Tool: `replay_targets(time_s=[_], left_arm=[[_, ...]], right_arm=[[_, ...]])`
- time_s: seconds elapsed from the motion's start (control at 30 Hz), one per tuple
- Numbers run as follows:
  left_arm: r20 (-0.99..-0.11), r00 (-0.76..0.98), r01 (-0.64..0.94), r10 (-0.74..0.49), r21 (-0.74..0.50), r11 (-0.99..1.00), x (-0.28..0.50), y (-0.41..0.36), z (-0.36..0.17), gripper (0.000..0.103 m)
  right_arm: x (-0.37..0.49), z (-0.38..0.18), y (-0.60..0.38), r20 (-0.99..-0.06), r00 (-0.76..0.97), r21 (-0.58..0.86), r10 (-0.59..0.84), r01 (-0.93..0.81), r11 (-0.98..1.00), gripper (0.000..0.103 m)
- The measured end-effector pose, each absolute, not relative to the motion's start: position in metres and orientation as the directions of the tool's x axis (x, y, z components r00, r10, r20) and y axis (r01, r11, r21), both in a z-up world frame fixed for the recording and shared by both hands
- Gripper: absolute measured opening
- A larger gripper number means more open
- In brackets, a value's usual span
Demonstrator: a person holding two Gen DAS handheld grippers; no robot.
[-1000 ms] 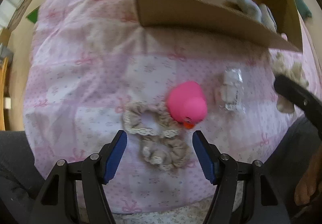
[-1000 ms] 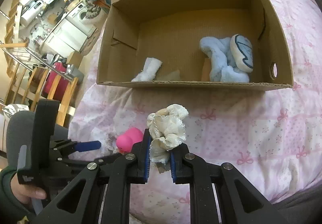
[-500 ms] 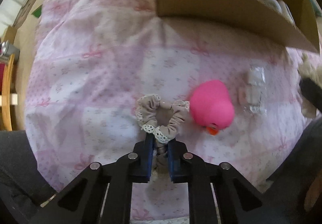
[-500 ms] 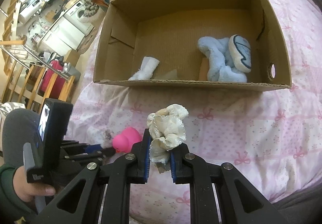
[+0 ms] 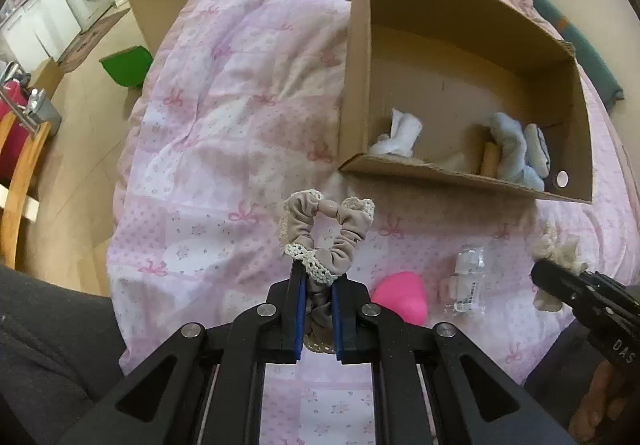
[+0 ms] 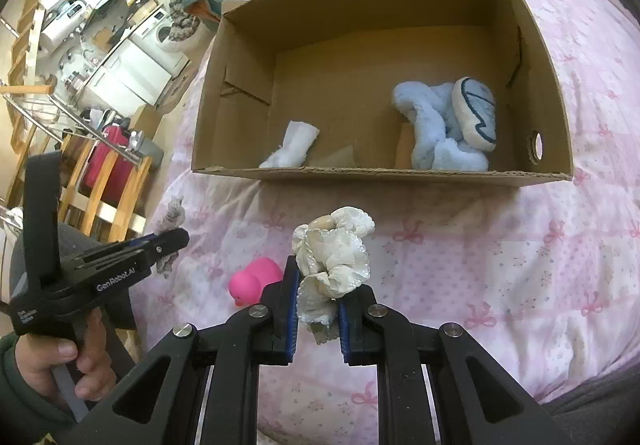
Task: Organize soft objects
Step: 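Carry both scrunchies in both grippers up and over the box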
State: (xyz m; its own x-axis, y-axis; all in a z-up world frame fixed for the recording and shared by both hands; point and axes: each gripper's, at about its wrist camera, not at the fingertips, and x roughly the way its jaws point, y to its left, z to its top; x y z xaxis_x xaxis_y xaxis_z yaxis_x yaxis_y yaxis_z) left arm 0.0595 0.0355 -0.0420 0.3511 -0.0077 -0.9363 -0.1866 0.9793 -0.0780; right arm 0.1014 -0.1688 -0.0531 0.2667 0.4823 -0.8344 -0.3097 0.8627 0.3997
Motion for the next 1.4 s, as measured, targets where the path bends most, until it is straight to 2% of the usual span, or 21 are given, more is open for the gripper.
replay_targets(time_s=[0.37, 0.6, 0.9, 1.2, 1.4], left_arm=[[-0.887, 0.462, -0.192, 0.018, -0.080, 0.978, 0.060, 0.032, -0.014, 0.010], [-0.849, 0.529, -0.182, -0.004, -0.118, 0.976, 0.073, 0.035, 0.016, 0.010], [-0.797, 0.603, -0.102, -0.014, -0.095, 0.990, 0.122, 0.023, 0.052, 0.010], [-0.777, 0.627, -0.030, -0.048, -0.085, 0.996, 0.168, -0.001, 0.042, 0.010], [-0.824, 0.557, 0.021, -0.105, -0.113, 0.993, 0.184, -0.013, -0.002, 0.010]], right_arm=[[0.098, -0.044, -0.171, -0.815, 0.297, 0.408, 0.498, -0.317, 0.856, 0.018], [0.098, -0.009, -0.181, -0.766, 0.386, 0.407, 0.514, -0.329, 0.852, 0.018], [0.133, 0.030, -0.190, -0.707, 0.480, 0.396, 0.519, -0.340, 0.853, 0.018], [0.184, 0.016, -0.191, -0.695, 0.518, 0.405, 0.499, -0.292, 0.867, 0.018], [0.196, -0.023, -0.196, -0.745, 0.475, 0.412, 0.469, -0.226, 0.883, 0.018]])
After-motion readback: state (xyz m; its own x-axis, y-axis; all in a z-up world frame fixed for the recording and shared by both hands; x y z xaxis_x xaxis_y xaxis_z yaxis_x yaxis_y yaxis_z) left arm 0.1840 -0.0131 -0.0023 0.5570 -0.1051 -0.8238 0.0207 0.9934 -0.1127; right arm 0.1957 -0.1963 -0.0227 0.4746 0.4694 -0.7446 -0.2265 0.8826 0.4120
